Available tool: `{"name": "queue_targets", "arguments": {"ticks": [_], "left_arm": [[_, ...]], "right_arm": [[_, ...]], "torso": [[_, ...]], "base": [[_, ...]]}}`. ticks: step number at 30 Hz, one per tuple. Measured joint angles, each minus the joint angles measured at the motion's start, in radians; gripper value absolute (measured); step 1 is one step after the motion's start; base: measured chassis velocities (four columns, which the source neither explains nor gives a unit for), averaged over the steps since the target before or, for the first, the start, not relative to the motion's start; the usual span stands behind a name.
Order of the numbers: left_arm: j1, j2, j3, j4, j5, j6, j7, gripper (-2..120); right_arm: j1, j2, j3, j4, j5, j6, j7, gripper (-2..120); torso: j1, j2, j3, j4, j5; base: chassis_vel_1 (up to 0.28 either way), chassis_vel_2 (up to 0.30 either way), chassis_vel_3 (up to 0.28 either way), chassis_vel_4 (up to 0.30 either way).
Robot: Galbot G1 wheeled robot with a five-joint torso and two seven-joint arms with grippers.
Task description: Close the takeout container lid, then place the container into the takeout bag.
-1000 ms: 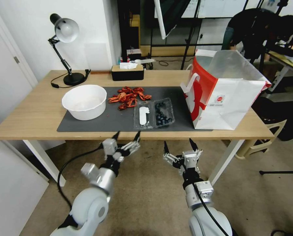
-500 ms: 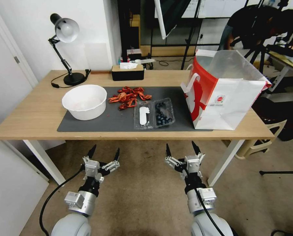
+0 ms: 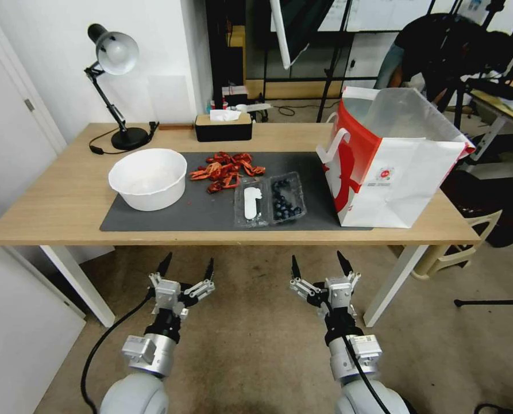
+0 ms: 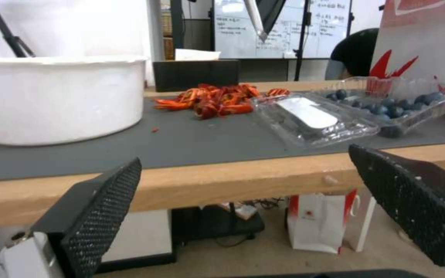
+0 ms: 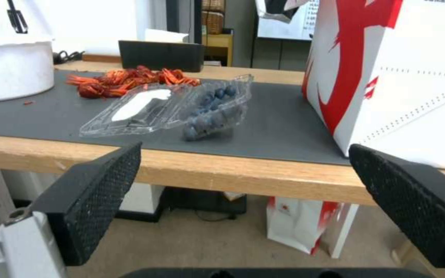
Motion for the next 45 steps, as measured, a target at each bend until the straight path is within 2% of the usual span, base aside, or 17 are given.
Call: {"name": "queue_targets", "arguments": {"ticks": [5,8,11,12,14,15,16,19,20,23,25,26,29,30,32,41,45], "left_arm": [[-0.035,0.000,0.017,-0.016,-0.026,0.047,-0.006,100],[-0.068,0.003,0.043,-0.054,-0.155,0.133,-0.025,100],[-0.081,0.003,0.050,-0.071,-0.209,0.167,-0.034,100],[-0.088,0.003,0.053,-0.084,-0.254,0.190,-0.041,100],[-0.101,-0.001,0.057,-0.137,-0.425,0.277,-0.095,100],[-0.101,-0.001,0.057,-0.137,-0.425,0.277,-0.095,100],[-0.110,-0.003,0.059,-0.160,-0.515,0.316,-0.125,100],[-0.121,-0.004,0.062,-0.173,-0.586,0.343,-0.151,100],[-0.132,-0.007,0.065,-0.181,-0.642,0.360,-0.170,100],[-0.142,-0.011,0.069,-0.189,-0.703,0.372,-0.187,100],[-0.156,-0.024,0.071,-0.198,-0.810,0.384,-0.215,100],[-0.156,-0.024,0.071,-0.198,-0.810,0.384,-0.215,100],[-0.189,-0.050,0.080,-0.196,-0.954,0.398,-0.256,100],[-0.189,-0.050,0.080,-0.196,-0.954,0.398,-0.256,100],[-0.227,-0.069,0.094,-0.174,-1.033,0.398,-0.286,100],[-0.354,-0.139,0.169,-0.079,-1.093,0.362,-0.367,100],[-0.377,-0.160,0.198,-0.060,-1.102,0.351,-0.375,100]], "right_arm": [[0.001,-0.006,0.005,0.004,0.002,-0.005,0.000,100],[0.010,-0.009,0.006,0.004,0.003,-0.011,-0.001,100],[0.014,-0.009,0.004,0.002,0.003,-0.013,-0.002,100],[0.020,-0.009,0.000,-0.003,0.003,-0.016,-0.002,100],[0.040,-0.011,-0.013,-0.014,0.004,-0.028,-0.004,100],[0.040,-0.011,-0.013,-0.014,0.004,-0.028,-0.004,100],[0.047,-0.011,-0.018,-0.019,0.004,-0.032,-0.005,100],[0.049,-0.011,-0.020,-0.021,0.004,-0.035,-0.005,100],[0.051,-0.010,-0.022,-0.022,0.004,-0.037,-0.006,100],[0.055,-0.010,-0.026,-0.023,0.005,-0.041,-0.006,100],[0.068,-0.013,-0.033,-0.028,0.008,-0.049,-0.008,100],[0.068,-0.013,-0.033,-0.028,0.008,-0.049,-0.008,100],[0.075,-0.016,-0.039,-0.035,0.009,-0.054,-0.010,100],[0.075,-0.016,-0.039,-0.035,0.009,-0.054,-0.010,100],[0.078,-0.016,-0.042,-0.041,0.009,-0.055,-0.011,100],[0.080,-0.009,-0.041,-0.053,0.001,-0.058,-0.011,100],[0.083,-0.008,-0.040,-0.052,0.001,-0.060,-0.011,100]], "torso": [[0.000,0.000,0.000,0.0000,0.0000],[0.000,0.000,0.000,0.0000,0.0000],[0.000,0.000,0.000,0.0000,0.0000],[0.000,0.000,0.000,-0.0001,0.0000],[0.000,0.000,0.000,0.0003,0.0000],[0.000,0.000,0.000,0.0003,0.0000],[0.000,0.000,0.000,0.0003,0.0002],[0.000,0.000,0.000,0.0003,0.0001],[0.000,0.000,0.000,-0.0001,0.0000],[0.000,0.000,0.000,-0.0001,0.0000],[0.000,0.000,0.000,0.0003,0.0000],[0.000,0.000,0.000,0.0003,0.0000],[0.000,0.000,0.000,0.0000,0.0000],[0.000,0.000,0.000,0.0000,0.0000],[0.000,0.000,0.000,0.0001,0.0000],[0.000,0.000,0.000,0.0000,0.0000],[0.000,0.000,0.000,0.0000,0.0000]], "base": [[0.000,0.000,0.000,0.000],[0.000,0.000,0.000,0.000],[0.000,0.000,0.000,0.000],[0.000,0.000,0.000,0.000],[0.000,0.000,0.000,0.000],[0.000,0.000,0.000,0.000],[0.000,0.000,0.000,0.000],[0.000,0.000,0.000,0.000],[0.000,0.000,0.000,0.000],[0.000,0.000,0.000,0.000],[0.000,0.000,0.000,0.000],[0.000,0.000,0.000,0.000],[0.000,0.000,0.000,0.000],[0.000,0.000,0.000,0.000],[0.000,0.000,0.000,0.000],[0.000,0.000,0.000,0.000],[0.000,0.000,0.000,0.000]]}}
